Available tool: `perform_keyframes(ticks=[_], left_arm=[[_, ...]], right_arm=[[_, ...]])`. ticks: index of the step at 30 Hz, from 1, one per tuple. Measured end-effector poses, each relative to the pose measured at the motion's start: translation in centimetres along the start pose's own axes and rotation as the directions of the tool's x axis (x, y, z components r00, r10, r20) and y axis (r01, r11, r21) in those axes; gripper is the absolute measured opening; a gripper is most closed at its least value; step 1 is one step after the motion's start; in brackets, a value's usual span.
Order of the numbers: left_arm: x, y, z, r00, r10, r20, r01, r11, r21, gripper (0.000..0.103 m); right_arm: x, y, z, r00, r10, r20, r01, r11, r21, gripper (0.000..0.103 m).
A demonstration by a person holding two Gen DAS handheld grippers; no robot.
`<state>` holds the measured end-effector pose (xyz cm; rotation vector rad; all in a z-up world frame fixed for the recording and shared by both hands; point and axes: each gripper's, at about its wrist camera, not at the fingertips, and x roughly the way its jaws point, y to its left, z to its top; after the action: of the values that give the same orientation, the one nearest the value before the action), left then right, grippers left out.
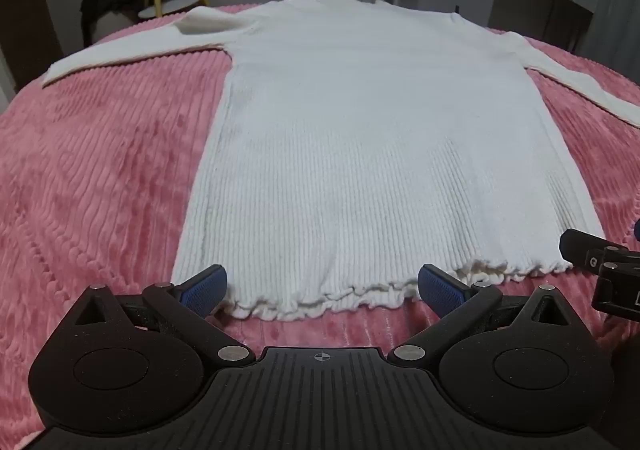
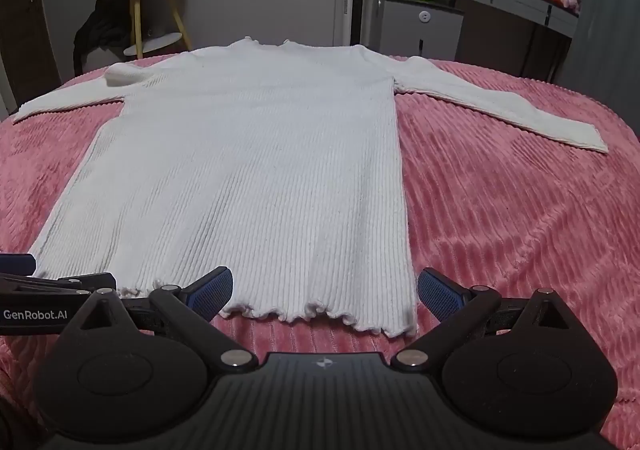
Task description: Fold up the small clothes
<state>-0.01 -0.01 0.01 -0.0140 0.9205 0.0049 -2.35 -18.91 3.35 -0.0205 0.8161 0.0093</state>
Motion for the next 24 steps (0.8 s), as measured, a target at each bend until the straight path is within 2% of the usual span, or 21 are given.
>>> perform_keyframes(ticks=[8, 10, 24], left_arm=[[-0.07, -0.01, -0.02, 1.000, 0.011, -0.001, -0.011, 1.000, -0.005, 0.103], [0.24, 0.39, -0.06, 1.000, 0.011, -0.002, -0.011, 1.000, -0.010, 0.103], [0.28, 0.25, -0.10, 1.000, 0.015, -0.012, -0.015, 1.000, -0.010, 0.103]], right_arm=[[0.62, 0.08, 0.39, 1.000, 0.003, -0.020, -0.003, 1.000, 0.008, 0.099], [-0.26, 0.10, 0.42, 1.000, 0.002, 0.004, -0.002, 1.000, 0.009, 0.099], [-0.18, -0.13, 0.17, 1.000, 0.006, 0.010, -0.006, 1.000, 0.012, 0.099]])
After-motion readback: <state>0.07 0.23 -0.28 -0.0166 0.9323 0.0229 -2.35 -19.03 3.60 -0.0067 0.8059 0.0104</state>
